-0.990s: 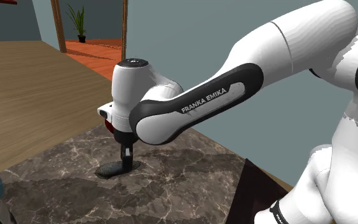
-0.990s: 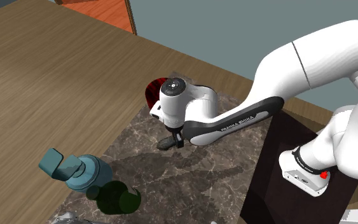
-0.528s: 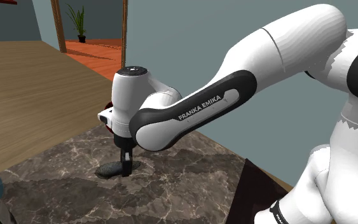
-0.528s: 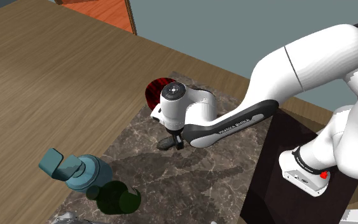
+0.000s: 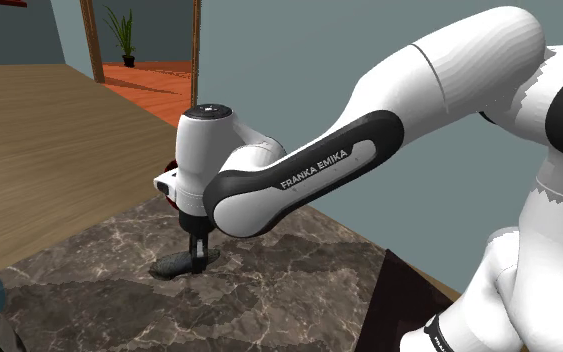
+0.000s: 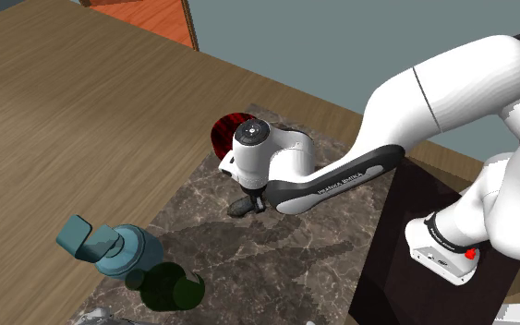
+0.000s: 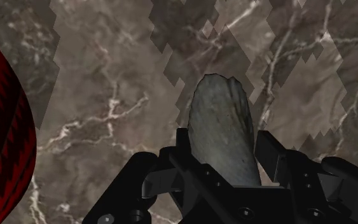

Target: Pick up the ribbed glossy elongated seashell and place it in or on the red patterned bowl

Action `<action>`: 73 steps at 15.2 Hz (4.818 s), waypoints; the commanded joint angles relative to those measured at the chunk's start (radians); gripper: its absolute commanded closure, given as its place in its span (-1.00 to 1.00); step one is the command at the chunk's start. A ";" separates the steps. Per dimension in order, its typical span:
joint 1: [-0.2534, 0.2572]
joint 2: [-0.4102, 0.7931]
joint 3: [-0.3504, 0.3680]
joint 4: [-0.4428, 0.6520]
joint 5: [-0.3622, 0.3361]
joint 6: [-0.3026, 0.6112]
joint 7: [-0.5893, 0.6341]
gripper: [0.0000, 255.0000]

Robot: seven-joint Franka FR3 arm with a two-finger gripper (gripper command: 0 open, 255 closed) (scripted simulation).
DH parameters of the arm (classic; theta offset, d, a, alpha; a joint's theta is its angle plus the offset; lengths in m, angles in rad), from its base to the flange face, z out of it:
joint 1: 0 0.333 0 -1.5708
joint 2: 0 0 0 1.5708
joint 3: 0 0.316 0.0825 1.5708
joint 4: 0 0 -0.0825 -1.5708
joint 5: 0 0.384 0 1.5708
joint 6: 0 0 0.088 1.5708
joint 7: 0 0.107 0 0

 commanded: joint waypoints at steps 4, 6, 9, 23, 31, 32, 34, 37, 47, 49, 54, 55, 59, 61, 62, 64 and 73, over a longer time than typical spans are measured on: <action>0.000 0.000 0.000 0.000 0.000 0.000 0.000 1.00; -0.001 -0.009 0.001 0.003 0.003 -0.011 -0.002 1.00; -0.004 -0.034 0.006 0.012 0.012 -0.045 -0.008 1.00; -0.014 -0.133 0.017 0.080 0.047 -0.209 -0.029 1.00; -0.017 -0.174 0.020 0.139 0.061 -0.307 -0.037 1.00; -0.017 -0.178 0.020 0.147 0.062 -0.319 -0.038 1.00; -0.017 -0.186 0.021 0.165 0.065 -0.344 -0.040 1.00; -0.018 -0.196 0.021 0.193 0.068 -0.382 -0.041 1.00; -0.109 -0.040 -0.050 0.405 0.049 -0.441 -0.205 1.00; -0.128 0.005 -0.063 0.469 0.046 -0.461 -0.239 1.00; -0.172 0.139 -0.092 0.668 0.037 -0.527 -0.319 1.00; -0.179 0.166 -0.096 0.710 0.036 -0.542 -0.332 1.00; -0.181 0.170 -0.097 0.663 0.035 -0.491 -0.332 1.00; -0.181 0.174 -0.098 0.642 0.034 -0.466 -0.331 1.00; -0.181 0.177 -0.098 0.632 0.034 -0.454 -0.331 1.00; -0.181 0.182 -0.099 0.613 0.033 -0.430 -0.331 1.00; -0.182 0.192 -0.100 0.586 0.031 -0.393 -0.330 1.00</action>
